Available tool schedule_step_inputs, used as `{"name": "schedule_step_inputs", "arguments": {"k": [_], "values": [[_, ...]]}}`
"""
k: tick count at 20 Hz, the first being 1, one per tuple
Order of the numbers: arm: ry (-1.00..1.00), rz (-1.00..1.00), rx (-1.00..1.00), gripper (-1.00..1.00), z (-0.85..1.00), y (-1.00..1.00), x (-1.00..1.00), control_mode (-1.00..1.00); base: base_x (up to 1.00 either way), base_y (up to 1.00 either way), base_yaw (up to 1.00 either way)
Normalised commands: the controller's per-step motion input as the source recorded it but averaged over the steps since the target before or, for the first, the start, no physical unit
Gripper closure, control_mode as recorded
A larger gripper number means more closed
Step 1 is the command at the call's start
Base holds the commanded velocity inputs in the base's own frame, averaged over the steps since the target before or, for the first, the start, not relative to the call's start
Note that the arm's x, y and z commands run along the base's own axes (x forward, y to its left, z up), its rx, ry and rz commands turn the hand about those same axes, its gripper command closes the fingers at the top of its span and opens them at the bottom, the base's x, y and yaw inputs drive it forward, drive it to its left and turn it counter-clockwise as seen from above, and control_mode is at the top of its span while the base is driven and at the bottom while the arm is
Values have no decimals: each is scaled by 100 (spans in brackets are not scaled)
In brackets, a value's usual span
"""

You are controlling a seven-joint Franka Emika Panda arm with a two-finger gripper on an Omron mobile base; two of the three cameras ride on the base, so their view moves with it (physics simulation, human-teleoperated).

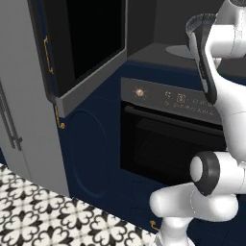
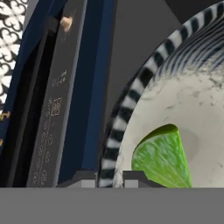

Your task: Pick the lemon wedge from the sink and place it in the bowl. Then pick the bowl and place it in the microwave. Then close the microwave door and press the start button.

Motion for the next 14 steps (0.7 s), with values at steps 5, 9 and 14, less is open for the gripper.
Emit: {"name": "schedule_step_inputs", "arguments": {"k": [5, 9, 14], "values": [[0, 1, 0, 100, -13, -24, 51, -100, 0, 0, 0], [1, 1, 0, 100, -26, -18, 54, -100, 0, 0, 0], [0, 2, 0, 100, -18, -19, 48, -100, 0, 0, 0]]}}
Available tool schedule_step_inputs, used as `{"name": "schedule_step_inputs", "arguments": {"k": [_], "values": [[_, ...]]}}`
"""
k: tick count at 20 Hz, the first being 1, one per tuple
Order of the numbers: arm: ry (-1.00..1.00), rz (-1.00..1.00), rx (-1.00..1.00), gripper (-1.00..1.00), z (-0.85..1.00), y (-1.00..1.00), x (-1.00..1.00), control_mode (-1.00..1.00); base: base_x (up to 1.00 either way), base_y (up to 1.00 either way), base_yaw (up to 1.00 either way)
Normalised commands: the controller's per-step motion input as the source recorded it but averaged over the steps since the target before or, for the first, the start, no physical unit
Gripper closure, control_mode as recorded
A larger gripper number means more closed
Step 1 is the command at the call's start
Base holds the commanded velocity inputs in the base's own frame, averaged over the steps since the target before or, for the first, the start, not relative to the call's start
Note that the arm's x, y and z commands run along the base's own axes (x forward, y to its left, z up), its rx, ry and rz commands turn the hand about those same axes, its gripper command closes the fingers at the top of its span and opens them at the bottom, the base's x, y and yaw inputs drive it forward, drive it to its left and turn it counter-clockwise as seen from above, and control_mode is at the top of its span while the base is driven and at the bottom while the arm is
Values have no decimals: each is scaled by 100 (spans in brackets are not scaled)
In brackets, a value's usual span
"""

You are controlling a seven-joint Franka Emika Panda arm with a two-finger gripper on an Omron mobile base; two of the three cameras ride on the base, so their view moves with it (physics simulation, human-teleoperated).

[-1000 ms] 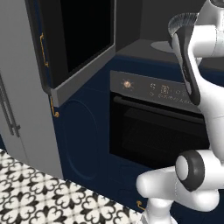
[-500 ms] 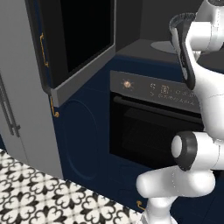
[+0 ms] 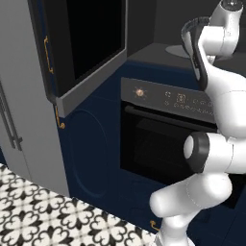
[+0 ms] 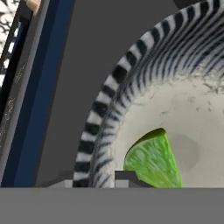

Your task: Pick the lemon wedge from the sink and place it in the bowl. Then pick the bowl and place it in the microwave. Then close the microwave door and press the start button.

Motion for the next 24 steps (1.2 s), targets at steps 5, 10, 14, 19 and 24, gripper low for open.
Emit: {"name": "schedule_step_inputs", "arguments": {"k": [5, 10, 14, 19, 24], "values": [[1, 1, 0, 100, -7, -19, 56, -100, 0, 0, 0], [1, 1, 0, 100, -14, -20, 53, -100, 0, 0, 0], [-12, 7, 1, 100, -43, -11, 38, -100, 0, 0, 0], [-31, 12, 2, 100, -71, -1, 19, -100, 0, 0, 0], [-22, 10, 0, -100, -65, 3, 21, -100, 0, 0, 0]]}}
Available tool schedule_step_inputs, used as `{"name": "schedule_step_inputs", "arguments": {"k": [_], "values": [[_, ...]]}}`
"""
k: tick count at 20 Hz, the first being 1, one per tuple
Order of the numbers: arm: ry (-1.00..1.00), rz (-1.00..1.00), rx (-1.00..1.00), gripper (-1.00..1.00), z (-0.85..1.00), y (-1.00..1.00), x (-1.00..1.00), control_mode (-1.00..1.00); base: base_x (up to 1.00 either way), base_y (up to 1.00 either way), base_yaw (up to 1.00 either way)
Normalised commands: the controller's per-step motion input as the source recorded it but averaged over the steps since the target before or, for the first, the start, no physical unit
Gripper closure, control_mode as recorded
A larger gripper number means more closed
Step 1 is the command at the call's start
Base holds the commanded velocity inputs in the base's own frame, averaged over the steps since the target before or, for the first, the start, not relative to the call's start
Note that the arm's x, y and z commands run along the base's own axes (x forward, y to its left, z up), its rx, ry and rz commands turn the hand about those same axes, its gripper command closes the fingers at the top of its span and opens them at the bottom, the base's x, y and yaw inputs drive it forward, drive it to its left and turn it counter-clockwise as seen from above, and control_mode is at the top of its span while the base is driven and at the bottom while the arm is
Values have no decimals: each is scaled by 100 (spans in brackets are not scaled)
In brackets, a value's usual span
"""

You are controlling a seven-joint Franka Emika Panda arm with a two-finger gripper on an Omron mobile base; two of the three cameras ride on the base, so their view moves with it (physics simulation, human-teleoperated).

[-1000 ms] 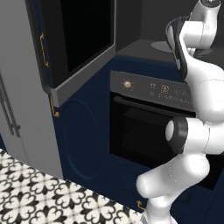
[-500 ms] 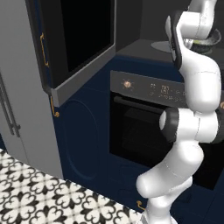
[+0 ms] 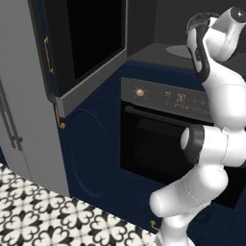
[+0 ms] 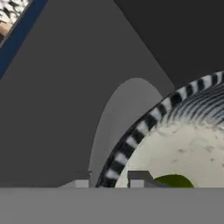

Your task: Pick the lemon wedge from the sink and place it in the bowl. Then pick the bowl and place it in the microwave. Then close the microwave door and press the start button.

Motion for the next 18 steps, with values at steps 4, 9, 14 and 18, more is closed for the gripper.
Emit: {"name": "schedule_step_inputs", "arguments": {"k": [4, 9, 14, 18], "values": [[-12, 5, 0, -100, -19, 8, 5, -100, 0, 0, 0], [-14, 2, 0, -100, 0, 0, 0, -100, 0, 0, 0], [-40, 3, 0, -100, 0, 6, -18, -100, 0, 0, 0], [-41, 2, 2, -100, 0, 24, -82, -100, 0, 0, 0]]}}
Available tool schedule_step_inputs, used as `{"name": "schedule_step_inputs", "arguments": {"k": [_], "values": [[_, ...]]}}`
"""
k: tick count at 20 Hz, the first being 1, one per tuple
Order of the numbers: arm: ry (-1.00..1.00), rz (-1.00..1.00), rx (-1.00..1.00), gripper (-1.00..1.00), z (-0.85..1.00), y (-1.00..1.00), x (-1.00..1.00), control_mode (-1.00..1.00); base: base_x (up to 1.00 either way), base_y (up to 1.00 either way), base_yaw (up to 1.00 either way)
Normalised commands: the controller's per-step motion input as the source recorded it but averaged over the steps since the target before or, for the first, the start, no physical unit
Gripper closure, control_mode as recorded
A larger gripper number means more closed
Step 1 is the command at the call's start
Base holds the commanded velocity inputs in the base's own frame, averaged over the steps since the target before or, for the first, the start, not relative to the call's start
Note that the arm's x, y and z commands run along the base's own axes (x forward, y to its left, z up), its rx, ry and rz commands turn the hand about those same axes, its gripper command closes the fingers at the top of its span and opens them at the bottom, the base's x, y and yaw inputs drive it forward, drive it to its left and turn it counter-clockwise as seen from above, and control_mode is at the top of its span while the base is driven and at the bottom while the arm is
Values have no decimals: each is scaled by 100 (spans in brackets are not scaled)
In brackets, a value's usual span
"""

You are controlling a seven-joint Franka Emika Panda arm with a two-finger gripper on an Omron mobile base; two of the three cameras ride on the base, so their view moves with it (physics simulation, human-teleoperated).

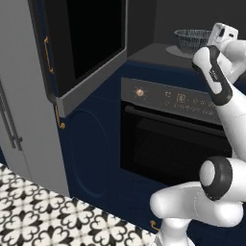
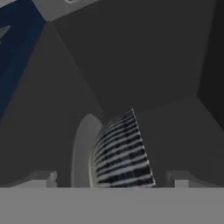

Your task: Pick the lemon wedge from the sink and place it in the bowl. Then pick the bowl and place it in the microwave. Then close the microwave door and press the start button.

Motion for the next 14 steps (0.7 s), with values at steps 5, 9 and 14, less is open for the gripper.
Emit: {"name": "schedule_step_inputs", "arguments": {"k": [5, 9, 14], "values": [[-11, 0, 5, -100, 15, 25, -100, -100, 0, 0, 0], [0, 0, 7, -100, 34, 23, -100, -100, 0, 0, 0], [10, 0, 4, -100, 47, 13, -100, -100, 0, 0, 0]]}}
